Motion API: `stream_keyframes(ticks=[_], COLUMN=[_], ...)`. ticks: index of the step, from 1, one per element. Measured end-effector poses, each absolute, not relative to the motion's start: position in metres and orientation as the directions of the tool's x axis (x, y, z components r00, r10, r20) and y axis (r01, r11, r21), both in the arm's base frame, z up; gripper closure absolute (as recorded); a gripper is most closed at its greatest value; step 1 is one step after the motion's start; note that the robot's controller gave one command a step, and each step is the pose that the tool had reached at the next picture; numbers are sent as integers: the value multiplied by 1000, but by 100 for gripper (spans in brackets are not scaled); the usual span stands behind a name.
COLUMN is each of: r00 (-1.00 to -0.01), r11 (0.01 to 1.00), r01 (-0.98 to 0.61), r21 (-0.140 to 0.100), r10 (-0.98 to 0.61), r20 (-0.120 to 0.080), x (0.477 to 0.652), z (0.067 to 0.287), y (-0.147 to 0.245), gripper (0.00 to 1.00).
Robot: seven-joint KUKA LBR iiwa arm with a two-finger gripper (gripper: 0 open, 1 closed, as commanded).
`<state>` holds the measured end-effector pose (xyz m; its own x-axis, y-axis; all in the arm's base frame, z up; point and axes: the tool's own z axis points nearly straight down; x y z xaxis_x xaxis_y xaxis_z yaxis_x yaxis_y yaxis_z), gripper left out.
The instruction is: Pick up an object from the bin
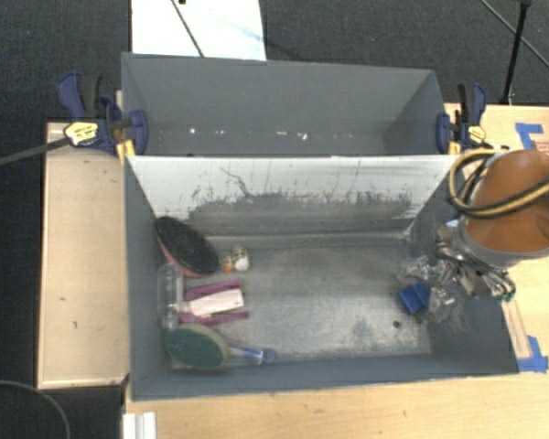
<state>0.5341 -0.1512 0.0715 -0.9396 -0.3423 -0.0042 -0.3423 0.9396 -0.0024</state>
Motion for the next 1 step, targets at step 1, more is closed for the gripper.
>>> stream_keyframes(ticks=[1], r00=[-918], r11=[918], r01=[-397], r21=[-7], r10=[-398], r20=[-10], x=[521], z=[262], y=[-131], gripper=[100])
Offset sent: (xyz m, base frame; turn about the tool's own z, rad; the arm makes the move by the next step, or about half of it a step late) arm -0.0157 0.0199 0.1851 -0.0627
